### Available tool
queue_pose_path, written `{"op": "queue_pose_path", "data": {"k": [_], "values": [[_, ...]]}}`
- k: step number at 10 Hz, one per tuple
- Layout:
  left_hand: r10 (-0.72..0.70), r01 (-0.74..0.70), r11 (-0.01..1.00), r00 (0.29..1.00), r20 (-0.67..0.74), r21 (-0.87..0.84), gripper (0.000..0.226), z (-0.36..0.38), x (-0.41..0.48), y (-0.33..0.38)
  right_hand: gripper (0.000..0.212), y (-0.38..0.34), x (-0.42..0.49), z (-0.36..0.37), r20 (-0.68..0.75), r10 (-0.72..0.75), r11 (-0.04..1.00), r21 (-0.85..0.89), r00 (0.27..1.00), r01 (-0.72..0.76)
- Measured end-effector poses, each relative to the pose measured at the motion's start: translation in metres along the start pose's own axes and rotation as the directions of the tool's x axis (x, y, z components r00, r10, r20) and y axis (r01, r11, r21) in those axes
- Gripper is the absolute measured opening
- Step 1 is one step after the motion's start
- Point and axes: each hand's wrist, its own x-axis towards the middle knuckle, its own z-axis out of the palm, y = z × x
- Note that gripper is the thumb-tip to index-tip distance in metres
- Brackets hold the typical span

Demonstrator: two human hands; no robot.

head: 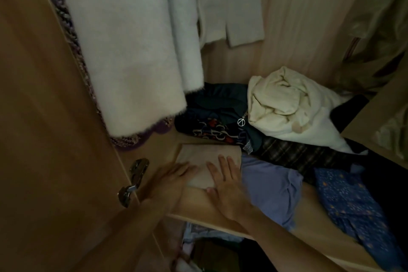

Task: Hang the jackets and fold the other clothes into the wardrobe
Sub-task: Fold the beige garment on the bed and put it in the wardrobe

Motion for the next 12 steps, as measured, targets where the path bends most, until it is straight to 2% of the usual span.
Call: {"op": "queue_pose_path", "data": {"k": [1, 2, 3, 4, 5, 6, 7, 8, 9, 10, 11, 12], "values": [[-0.078, 0.079, 0.996, 0.997, 0.020, -0.050, 0.067, 0.003, 0.000, 0.002, 0.080, 0.003, 0.009, 0.002, -0.002, -0.033, 0.999, 0.019, 0.999, 0.033], [-0.085, 0.083, 0.996, 0.995, -0.056, -0.030, 0.067, -0.003, 0.002, 0.017, 0.083, 0.009, 0.008, 0.001, -0.050, -0.061, 0.997, 0.053, 0.997, 0.063], [0.007, -0.022, 0.996, 0.985, -0.173, -0.085, 0.072, -0.005, 0.016, 0.038, 0.079, 0.023, -0.002, -0.005, -0.101, -0.029, 0.998, 0.058, 0.994, 0.036], [0.125, -0.142, 0.985, 0.978, -0.166, -0.094, 0.072, -0.007, 0.029, 0.060, 0.074, 0.031, -0.010, -0.006, -0.205, 0.049, 0.999, 0.005, 0.977, -0.049], [0.219, -0.236, 0.971, 0.945, -0.242, -0.043, 0.057, -0.014, 0.034, 0.079, 0.044, 0.038, -0.015, -0.005, -0.302, 0.093, 0.992, -0.055, 0.949, -0.115], [0.242, -0.252, 0.968, 0.937, -0.251, -0.009, 0.058, -0.015, 0.042, 0.080, 0.089, 0.044, -0.019, -0.006, -0.232, 0.127, 0.982, -0.106, 0.964, -0.155], [0.287, -0.273, 0.958, 0.913, -0.289, 0.089, 0.051, -0.016, 0.040, 0.070, 0.060, 0.053, -0.023, -0.013, -0.091, 0.188, 0.973, -0.117, 0.978, -0.198], [0.289, -0.263, 0.956, 0.916, -0.278, 0.127, 0.053, -0.011, 0.031, 0.057, 0.054, 0.064, -0.032, -0.016, -0.089, 0.127, 0.991, -0.035, 0.988, -0.130], [0.262, -0.229, 0.963, 0.916, -0.305, 0.139, 0.054, -0.001, 0.021, 0.039, 0.051, 0.076, -0.049, -0.016, 0.039, 0.091, 0.992, 0.089, 0.995, -0.094], [0.236, -0.197, 0.969, 0.916, -0.324, 0.151, 0.056, 0.002, 0.013, 0.026, 0.054, 0.096, -0.069, -0.025, 0.024, 0.017, 0.999, 0.049, 1.000, -0.018], [0.107, -0.101, 0.994, 0.949, -0.295, 0.037, 0.056, -0.002, 0.014, 0.044, 0.056, 0.103, -0.081, -0.032, 0.118, 0.021, 0.998, 0.050, 0.993, -0.027], [0.011, -0.014, 1.000, 0.991, -0.132, -0.021, 0.074, -0.003, 0.025, 0.063, 0.064, 0.095, -0.080, -0.032, 0.116, 0.001, 1.000, -0.022, 0.993, 0.001]]}}
